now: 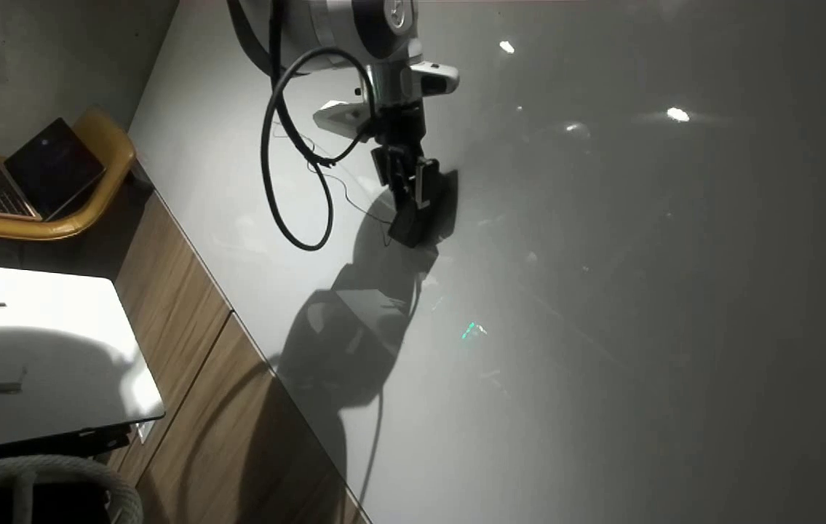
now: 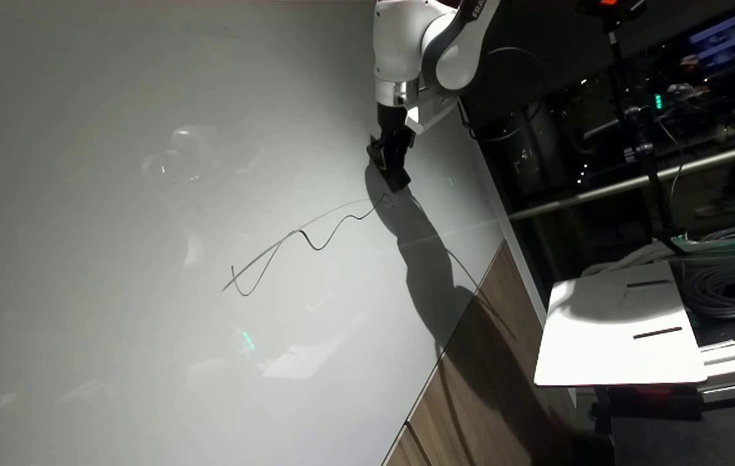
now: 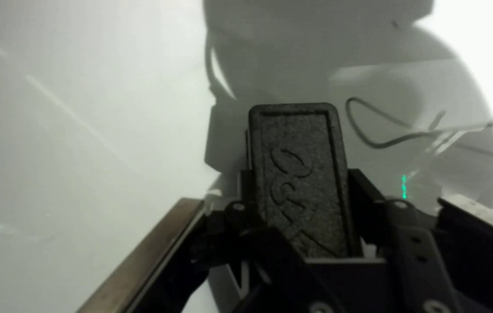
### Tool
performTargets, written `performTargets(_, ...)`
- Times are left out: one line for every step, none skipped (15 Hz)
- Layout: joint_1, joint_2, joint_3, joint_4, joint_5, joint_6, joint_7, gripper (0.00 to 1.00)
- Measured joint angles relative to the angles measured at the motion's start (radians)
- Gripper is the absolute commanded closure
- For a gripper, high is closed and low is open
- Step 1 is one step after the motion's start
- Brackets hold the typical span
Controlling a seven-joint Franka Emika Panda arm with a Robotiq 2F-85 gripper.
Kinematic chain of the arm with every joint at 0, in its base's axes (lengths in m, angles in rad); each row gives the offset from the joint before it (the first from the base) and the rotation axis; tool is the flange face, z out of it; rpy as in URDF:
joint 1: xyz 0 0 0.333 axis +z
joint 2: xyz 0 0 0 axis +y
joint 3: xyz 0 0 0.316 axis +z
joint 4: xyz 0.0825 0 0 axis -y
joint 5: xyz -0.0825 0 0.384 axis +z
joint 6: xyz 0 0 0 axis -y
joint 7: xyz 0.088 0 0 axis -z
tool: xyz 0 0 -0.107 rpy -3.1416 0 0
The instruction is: Use the duster to wipe the whiteboard
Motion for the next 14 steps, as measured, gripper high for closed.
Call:
performTargets(0.009,0.011,0.005,-0.014,0.0,0.014,0.0,0.71)
performTargets(0.015,0.024,0.007,-0.025,-0.001,0.029,0.0,0.71)
performTargets(0.016,0.038,0.007,-0.033,-0.002,0.043,0.0,0.71)
performTargets(0.015,0.052,0.007,-0.038,-0.003,0.053,-0.001,0.71)
performTargets(0.014,0.065,0.005,-0.039,-0.003,0.06,-0.002,0.71)
performTargets(0.011,0.074,0.004,-0.039,-0.003,0.067,-0.005,0.71)
performTargets(0.009,0.079,0.002,-0.039,-0.003,0.069,-0.009,0.71)
performTargets(0.009,0.08,0.001,-0.037,-0.003,0.07,-0.016,0.71)
performTargets(0.009,0.08,0.001,-0.035,-0.003,0.07,-0.02,0.71)
performTargets(0.01,0.08,0.001,-0.033,-0.003,0.069,-0.024,0.71)
performTargets(0.012,0.077,0.004,-0.03,-0.003,0.068,-0.027,0.71)
performTargets(0.015,0.074,0.009,-0.025,-0.005,0.065,-0.029,0.71)
performTargets(0.018,0.07,0.015,-0.02,-0.01,0.055,-0.029,0.71)
performTargets(0.023,0.066,0.022,-0.015,-0.012,0.041,-0.029,0.71)
